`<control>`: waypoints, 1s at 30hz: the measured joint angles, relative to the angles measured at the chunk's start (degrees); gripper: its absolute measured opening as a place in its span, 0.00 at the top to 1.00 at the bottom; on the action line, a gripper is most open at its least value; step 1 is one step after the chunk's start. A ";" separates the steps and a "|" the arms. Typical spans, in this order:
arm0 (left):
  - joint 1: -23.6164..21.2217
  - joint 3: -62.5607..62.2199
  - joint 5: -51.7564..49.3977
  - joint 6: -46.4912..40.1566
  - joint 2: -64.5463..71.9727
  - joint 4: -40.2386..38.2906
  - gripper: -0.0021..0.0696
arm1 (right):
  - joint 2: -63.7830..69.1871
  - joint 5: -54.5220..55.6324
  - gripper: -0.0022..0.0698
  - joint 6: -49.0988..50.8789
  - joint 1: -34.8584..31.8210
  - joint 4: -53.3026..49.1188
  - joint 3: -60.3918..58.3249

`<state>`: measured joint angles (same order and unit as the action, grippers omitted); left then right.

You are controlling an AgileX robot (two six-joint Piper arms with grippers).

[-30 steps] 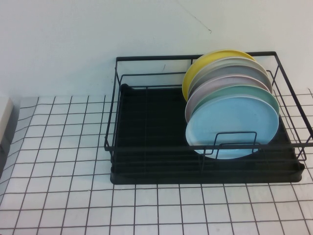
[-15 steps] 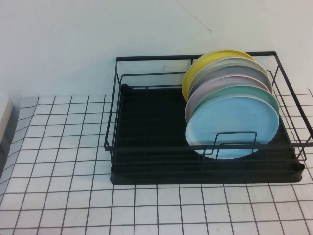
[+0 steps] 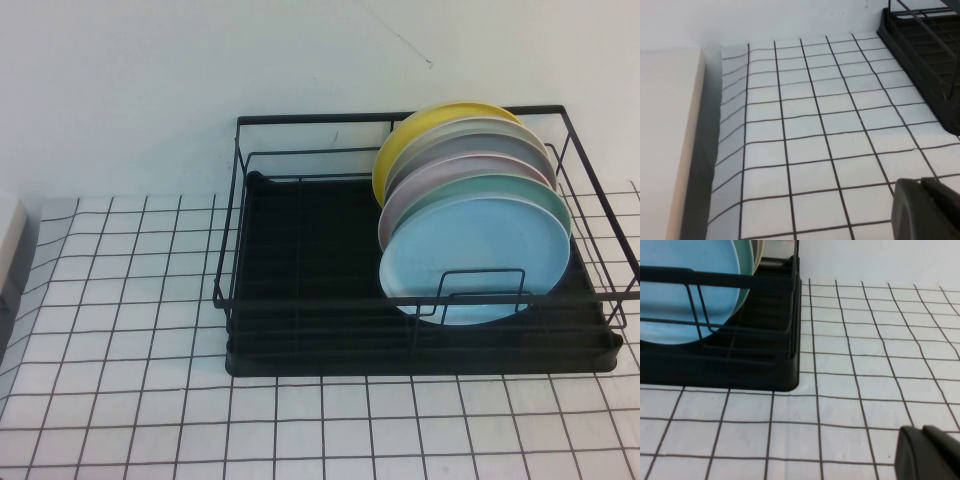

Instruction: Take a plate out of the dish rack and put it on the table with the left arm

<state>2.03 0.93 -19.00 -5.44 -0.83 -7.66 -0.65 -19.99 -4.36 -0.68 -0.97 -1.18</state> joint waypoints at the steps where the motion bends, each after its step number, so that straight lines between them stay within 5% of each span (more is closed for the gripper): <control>1: 0.00 0.00 0.28 -0.09 0.00 0.48 0.98 | 0.00 0.00 0.97 0.00 0.00 0.00 0.00; 7: 0.00 0.36 5.74 -0.09 0.00 1.23 0.98 | 0.00 0.00 0.97 0.00 0.00 0.00 0.00; 20: 0.00 0.36 41.30 -1.08 0.00 3.24 0.98 | 0.00 0.00 0.97 0.00 0.00 0.00 0.00; 30: 0.00 -1.21 41.11 2.48 0.00 0.12 0.98 | 0.00 0.00 0.97 0.00 0.00 0.00 0.00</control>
<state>2.03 -0.28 22.11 -2.96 -0.83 -7.54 -0.65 -19.99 -4.36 -0.68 -0.97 -1.18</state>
